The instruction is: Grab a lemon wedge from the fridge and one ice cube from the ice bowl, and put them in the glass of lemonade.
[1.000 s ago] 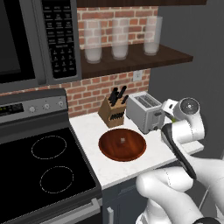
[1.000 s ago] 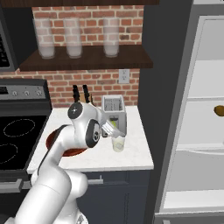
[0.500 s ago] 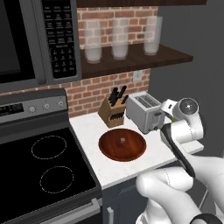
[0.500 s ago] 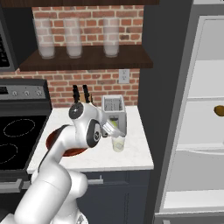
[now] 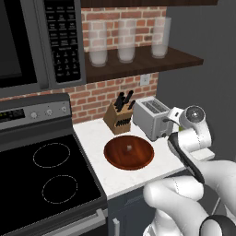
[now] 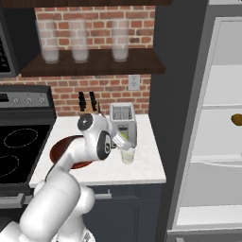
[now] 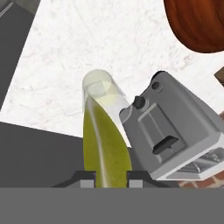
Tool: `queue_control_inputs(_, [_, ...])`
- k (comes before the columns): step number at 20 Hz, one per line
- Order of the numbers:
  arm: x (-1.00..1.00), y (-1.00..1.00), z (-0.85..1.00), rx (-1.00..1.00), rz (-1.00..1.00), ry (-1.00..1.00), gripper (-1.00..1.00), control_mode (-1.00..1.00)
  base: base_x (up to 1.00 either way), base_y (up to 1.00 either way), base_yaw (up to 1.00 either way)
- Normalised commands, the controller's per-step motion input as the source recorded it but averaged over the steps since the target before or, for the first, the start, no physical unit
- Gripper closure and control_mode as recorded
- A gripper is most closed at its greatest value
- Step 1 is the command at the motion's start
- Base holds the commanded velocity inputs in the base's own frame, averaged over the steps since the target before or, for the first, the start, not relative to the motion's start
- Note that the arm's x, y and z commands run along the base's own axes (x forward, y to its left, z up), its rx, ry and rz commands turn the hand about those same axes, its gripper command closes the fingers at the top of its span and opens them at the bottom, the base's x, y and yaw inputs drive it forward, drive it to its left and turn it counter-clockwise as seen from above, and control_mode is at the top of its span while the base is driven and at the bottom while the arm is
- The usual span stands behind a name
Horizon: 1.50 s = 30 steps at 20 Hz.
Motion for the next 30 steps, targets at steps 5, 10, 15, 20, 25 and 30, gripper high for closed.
queue_control_inputs(5, [0.09, 0.00, -0.19, 0.00, 0.00, 0.00, 1.00, -1.00, 0.00, 0.00, 0.00])
queue_control_inputs(10, [0.10, 0.00, -0.04, 0.00, 0.00, 0.00, 1.00, -1.00, 0.00, 0.00, 0.00])
queue_control_inputs(15, [0.17, -0.02, 0.00, 0.00, 0.00, 0.00, 1.00, -1.00, 0.00, 0.00, 0.00])
queue_control_inputs(20, [0.23, -0.11, -0.01, 0.00, 0.00, 0.00, 1.00, -1.00, 0.00, 0.00, 0.00])
queue_control_inputs(25, [0.12, -0.13, -0.09, 0.00, 0.00, 0.00, 1.00, -1.00, 0.00, 0.00, 0.00])
queue_control_inputs(30, [0.00, -0.03, -0.13, 0.00, 0.00, 0.00, 1.00, -1.00, 0.00, 0.00, 0.00])
